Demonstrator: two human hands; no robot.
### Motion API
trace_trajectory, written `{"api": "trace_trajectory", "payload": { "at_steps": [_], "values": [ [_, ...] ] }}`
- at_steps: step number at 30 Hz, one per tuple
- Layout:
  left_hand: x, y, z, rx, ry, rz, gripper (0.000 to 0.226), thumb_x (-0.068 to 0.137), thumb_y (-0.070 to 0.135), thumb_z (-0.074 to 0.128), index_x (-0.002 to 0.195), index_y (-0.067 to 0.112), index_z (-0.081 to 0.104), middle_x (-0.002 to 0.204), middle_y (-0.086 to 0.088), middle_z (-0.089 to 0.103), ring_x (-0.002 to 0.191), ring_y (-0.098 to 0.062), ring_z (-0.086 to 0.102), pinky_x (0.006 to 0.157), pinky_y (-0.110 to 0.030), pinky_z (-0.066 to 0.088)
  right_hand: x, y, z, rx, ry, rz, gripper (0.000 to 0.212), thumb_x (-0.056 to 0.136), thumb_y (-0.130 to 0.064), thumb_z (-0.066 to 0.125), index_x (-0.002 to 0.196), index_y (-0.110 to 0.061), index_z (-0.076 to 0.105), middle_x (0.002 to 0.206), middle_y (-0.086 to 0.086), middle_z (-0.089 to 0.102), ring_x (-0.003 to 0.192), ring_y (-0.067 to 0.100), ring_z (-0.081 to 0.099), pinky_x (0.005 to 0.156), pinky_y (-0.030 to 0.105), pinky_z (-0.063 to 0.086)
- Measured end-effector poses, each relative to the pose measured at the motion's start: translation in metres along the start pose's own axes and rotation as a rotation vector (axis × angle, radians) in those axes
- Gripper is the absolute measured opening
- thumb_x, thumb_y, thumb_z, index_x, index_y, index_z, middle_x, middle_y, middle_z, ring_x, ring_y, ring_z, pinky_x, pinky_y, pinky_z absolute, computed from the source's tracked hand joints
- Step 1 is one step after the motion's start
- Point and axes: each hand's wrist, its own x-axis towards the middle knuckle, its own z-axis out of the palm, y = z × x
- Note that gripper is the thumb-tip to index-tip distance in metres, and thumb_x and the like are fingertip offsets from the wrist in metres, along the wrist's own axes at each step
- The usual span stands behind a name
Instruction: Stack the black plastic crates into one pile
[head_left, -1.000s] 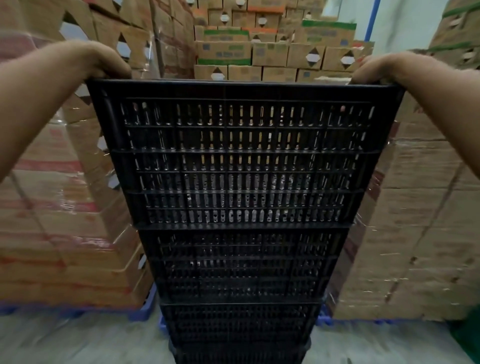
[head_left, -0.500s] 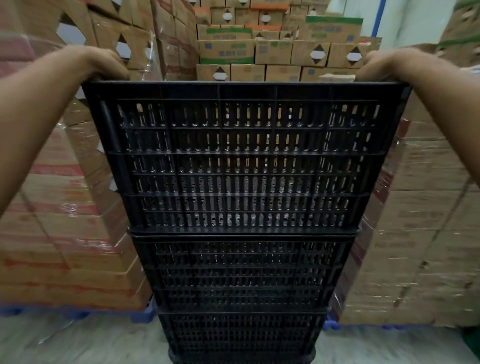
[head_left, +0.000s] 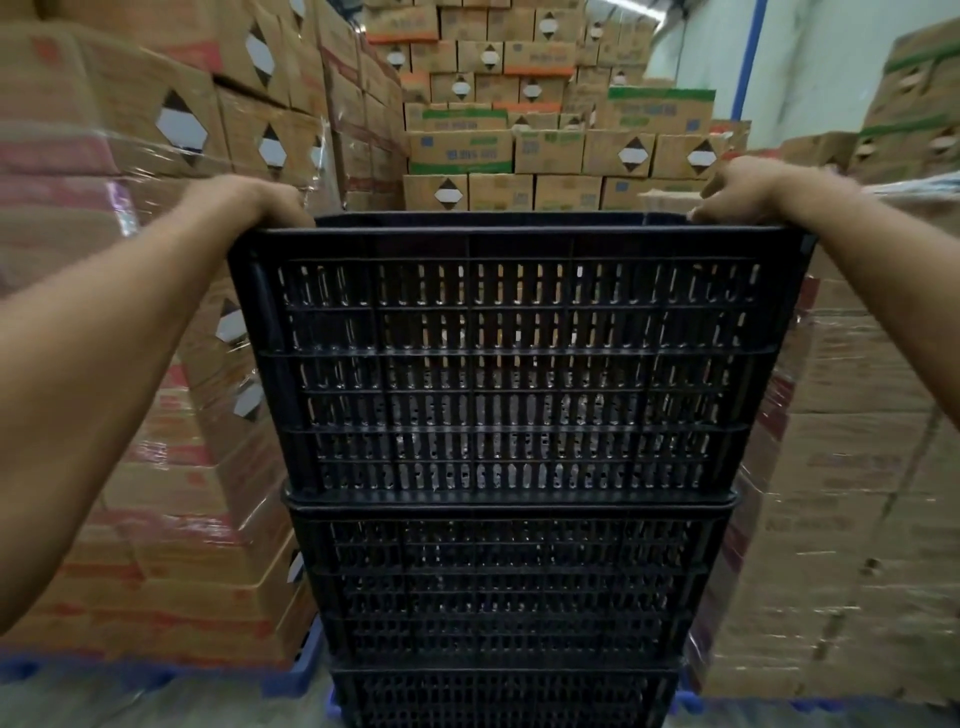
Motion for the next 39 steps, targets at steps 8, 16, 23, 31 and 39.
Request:
{"api": "trace_trajectory", "payload": {
  "at_steps": [8, 16, 23, 31, 39],
  "values": [
    [0.015, 0.004, 0.000, 0.061, -0.018, 0.146, 0.065, 0.098, 0.027, 0.052, 0.155, 0.016, 0.024, 0.161, -0.011, 0.026, 0.148, -0.030, 0.026, 0.119, -0.045, 0.022, 0.009, 0.002, 0.001, 0.014, 0.001, -0.132, 0.059, 0.095, -0.040, 0.058, 0.145, -0.011, 0.046, 0.148, 0.017, 0.047, 0.137, 0.034, 0.044, 0.114, 0.047, 0.034],
    [0.034, 0.000, -0.001, 0.057, -0.111, 0.106, 0.061, 0.099, 0.024, 0.051, 0.154, 0.020, 0.025, 0.158, -0.012, 0.029, 0.142, -0.032, 0.036, 0.116, -0.048, 0.032, 0.023, 0.004, 0.004, -0.066, -0.286, -0.130, 0.063, 0.098, -0.042, 0.052, 0.151, -0.011, 0.037, 0.153, 0.015, 0.040, 0.140, 0.031, 0.040, 0.116, 0.046, 0.031],
    [0.052, 0.001, 0.002, 0.065, -0.066, 0.079, 0.053, 0.101, 0.020, 0.045, 0.151, 0.007, 0.032, 0.158, -0.011, 0.032, 0.145, -0.029, 0.032, 0.120, -0.042, 0.025, 0.025, 0.007, 0.000, -0.090, -0.353, -0.109, 0.097, 0.073, -0.082, 0.039, 0.149, -0.022, 0.042, 0.155, 0.010, 0.039, 0.139, 0.031, 0.041, 0.117, 0.049, 0.031],
    [0.037, -0.003, 0.002, 0.056, -0.075, 0.062, 0.070, 0.100, 0.054, 0.030, 0.153, 0.008, 0.030, 0.162, -0.012, 0.024, 0.150, -0.030, 0.023, 0.122, -0.047, 0.017, 0.007, -0.001, -0.001, -0.129, -0.187, -0.103, 0.076, 0.090, -0.072, 0.033, 0.142, -0.021, 0.054, 0.149, 0.010, 0.049, 0.137, 0.029, 0.045, 0.115, 0.044, 0.032],
    [0.003, 0.012, -0.004, 0.041, 0.138, 0.191, 0.066, 0.097, 0.054, 0.042, 0.141, 0.006, 0.050, 0.149, -0.017, 0.046, 0.137, -0.033, 0.043, 0.112, -0.039, 0.034, -0.027, -0.014, -0.022, 0.042, 0.240, -0.300, 0.050, 0.097, -0.047, 0.050, 0.129, -0.013, 0.066, 0.120, 0.012, 0.071, 0.091, 0.023, 0.062, 0.081, 0.031, 0.046]
  ]
}}
